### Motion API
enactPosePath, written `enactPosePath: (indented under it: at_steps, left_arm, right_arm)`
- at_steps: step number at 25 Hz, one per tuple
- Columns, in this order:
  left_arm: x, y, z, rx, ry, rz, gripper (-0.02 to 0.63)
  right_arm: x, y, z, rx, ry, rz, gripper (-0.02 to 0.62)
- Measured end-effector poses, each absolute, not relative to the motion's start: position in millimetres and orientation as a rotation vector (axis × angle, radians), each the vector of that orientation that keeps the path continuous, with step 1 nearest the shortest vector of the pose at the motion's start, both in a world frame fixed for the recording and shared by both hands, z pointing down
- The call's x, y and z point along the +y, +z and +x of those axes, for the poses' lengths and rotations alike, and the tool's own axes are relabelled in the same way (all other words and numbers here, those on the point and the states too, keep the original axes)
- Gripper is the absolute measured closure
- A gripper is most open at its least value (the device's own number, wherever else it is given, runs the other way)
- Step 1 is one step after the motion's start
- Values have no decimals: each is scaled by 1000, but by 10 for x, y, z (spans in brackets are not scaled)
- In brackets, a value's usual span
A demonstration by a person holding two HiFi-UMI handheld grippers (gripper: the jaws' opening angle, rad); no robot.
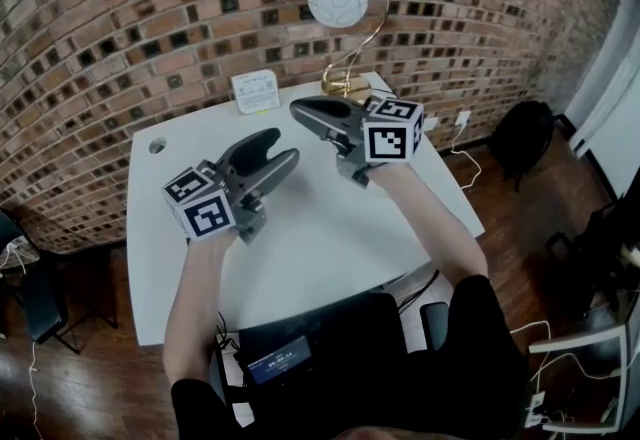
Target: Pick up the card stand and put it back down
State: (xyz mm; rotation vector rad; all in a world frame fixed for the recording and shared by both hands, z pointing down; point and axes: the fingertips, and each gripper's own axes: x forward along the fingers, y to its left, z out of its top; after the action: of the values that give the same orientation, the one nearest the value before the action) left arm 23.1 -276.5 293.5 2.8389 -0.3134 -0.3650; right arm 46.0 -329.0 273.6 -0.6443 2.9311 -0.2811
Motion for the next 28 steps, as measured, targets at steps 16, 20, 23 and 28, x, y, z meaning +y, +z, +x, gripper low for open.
enactPosePath:
  at_steps: [16,20,23,28]
  left_arm:
    - [-2081,2552,257,-282,-390,2946,342]
    - [-1894,2498,284,-263,-398,2965,341]
    - [-1813,2459,304,-245,-398,2973,341]
    - [-1726,2426,312,-232,-397,2975,341]
  right_arm:
    - [-2396,2314,491,2897,-129,-598,583]
    - [-2197,2234,531,2893,-89,-600,583]
    - [-2110,2198,555,2893,-76,-601,583]
    - [-1998,2192,565,2892,-74,-599,583]
